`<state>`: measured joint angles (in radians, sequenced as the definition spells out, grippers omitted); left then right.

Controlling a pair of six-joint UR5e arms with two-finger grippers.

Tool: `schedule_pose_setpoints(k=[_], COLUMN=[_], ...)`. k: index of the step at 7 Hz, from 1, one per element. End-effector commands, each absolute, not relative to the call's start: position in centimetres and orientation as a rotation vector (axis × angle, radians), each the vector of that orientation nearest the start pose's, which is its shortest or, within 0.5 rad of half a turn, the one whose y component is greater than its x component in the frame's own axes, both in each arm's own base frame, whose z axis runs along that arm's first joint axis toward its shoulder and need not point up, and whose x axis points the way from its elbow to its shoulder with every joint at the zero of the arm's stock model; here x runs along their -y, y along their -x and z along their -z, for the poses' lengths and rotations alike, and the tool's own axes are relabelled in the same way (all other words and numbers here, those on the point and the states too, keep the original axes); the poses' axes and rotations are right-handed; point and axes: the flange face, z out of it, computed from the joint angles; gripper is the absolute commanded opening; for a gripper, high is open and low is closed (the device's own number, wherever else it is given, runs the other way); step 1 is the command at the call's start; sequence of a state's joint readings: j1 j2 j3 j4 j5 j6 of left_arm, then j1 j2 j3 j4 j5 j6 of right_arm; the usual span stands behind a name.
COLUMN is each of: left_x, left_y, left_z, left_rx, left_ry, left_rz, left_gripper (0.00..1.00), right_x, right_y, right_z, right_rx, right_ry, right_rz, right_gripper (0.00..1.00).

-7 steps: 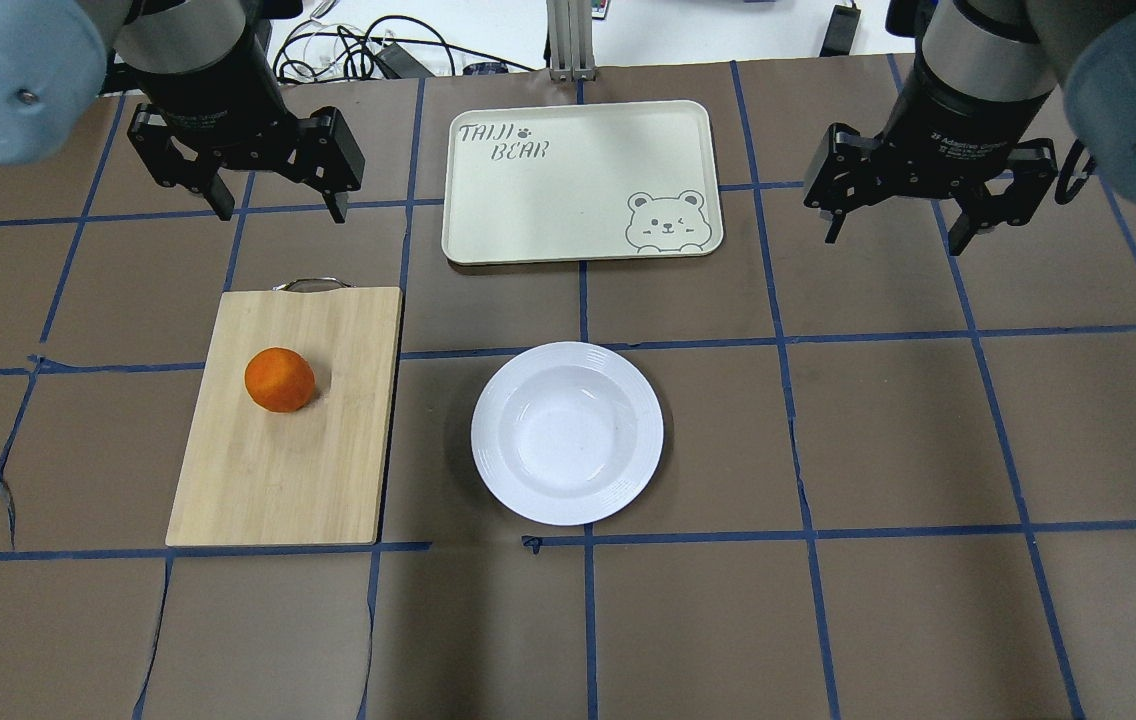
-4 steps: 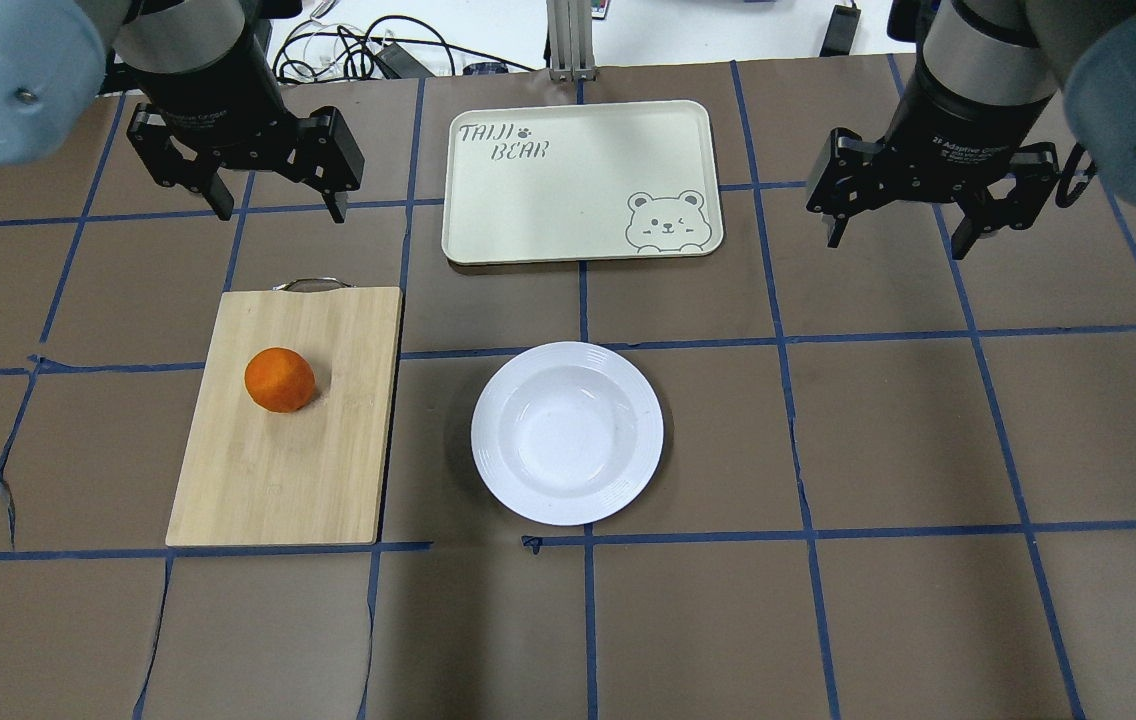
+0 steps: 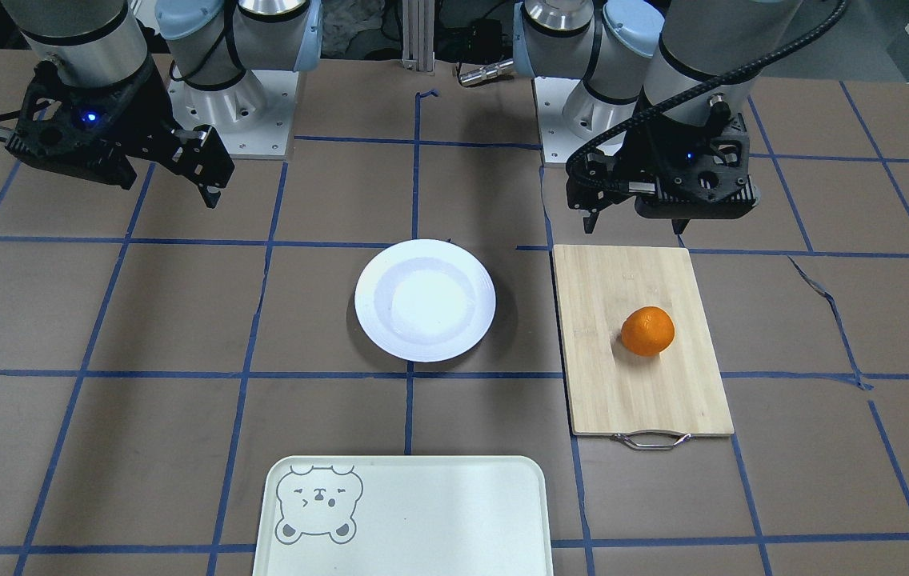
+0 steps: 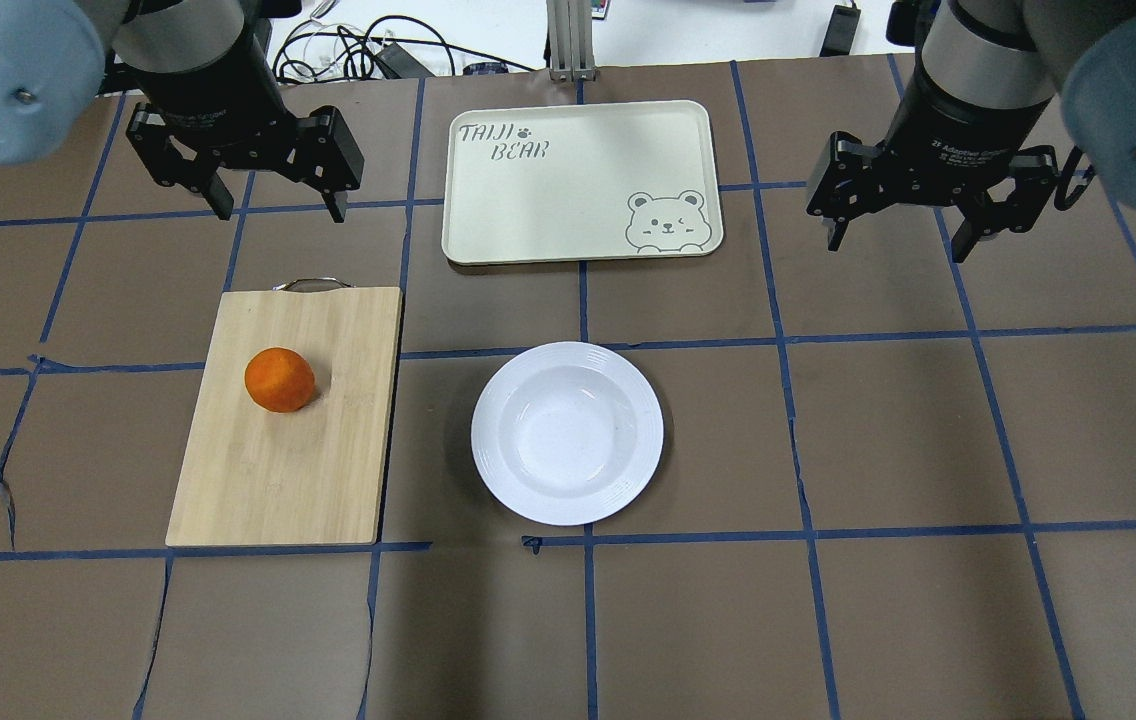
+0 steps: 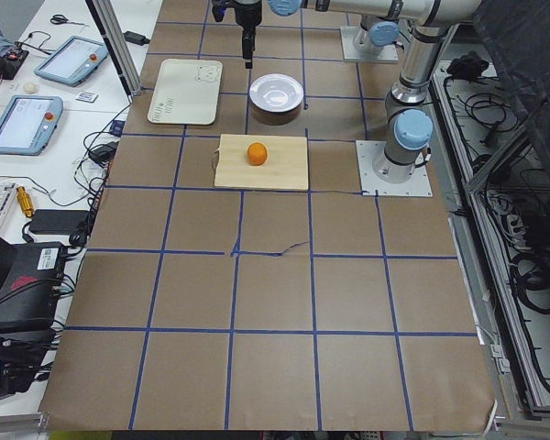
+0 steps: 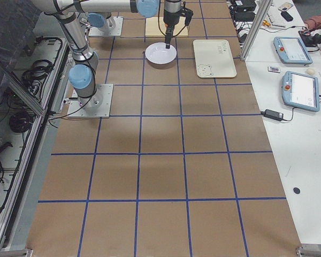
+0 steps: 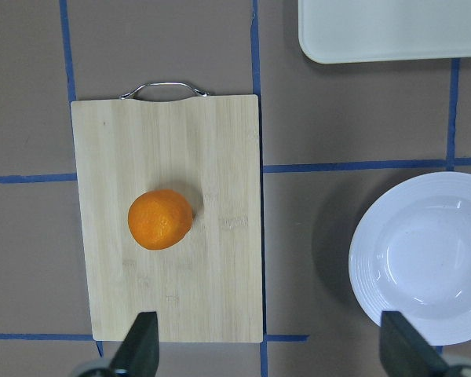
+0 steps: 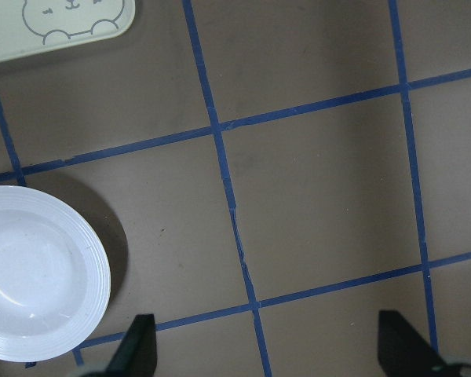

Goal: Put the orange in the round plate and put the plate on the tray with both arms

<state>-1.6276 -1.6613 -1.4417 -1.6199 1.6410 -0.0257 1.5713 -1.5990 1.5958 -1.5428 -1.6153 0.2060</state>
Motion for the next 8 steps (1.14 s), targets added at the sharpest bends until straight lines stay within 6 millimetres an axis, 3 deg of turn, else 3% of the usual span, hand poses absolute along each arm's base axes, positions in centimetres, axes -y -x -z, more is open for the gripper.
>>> schedule_pose_setpoints(k=[1, 8], left_x=[52.27, 52.61], left_y=[15.26, 15.8], left_z=[-50.03, -50.1], left_rx=[-3.074, -3.118], left_ry=[-0.073, -0.112], left_rz=[-0.014, 0.053], left_gripper=[1.0, 1.0], right_x=[47.67, 47.7], right_y=[-12.89, -12.95], right_z=[-48.63, -48.5], right_rx=[-3.172, -3.174], right_ry=[-0.326, -0.324], right_rz=[-0.036, -0.039], right_gripper=[1.0, 1.0])
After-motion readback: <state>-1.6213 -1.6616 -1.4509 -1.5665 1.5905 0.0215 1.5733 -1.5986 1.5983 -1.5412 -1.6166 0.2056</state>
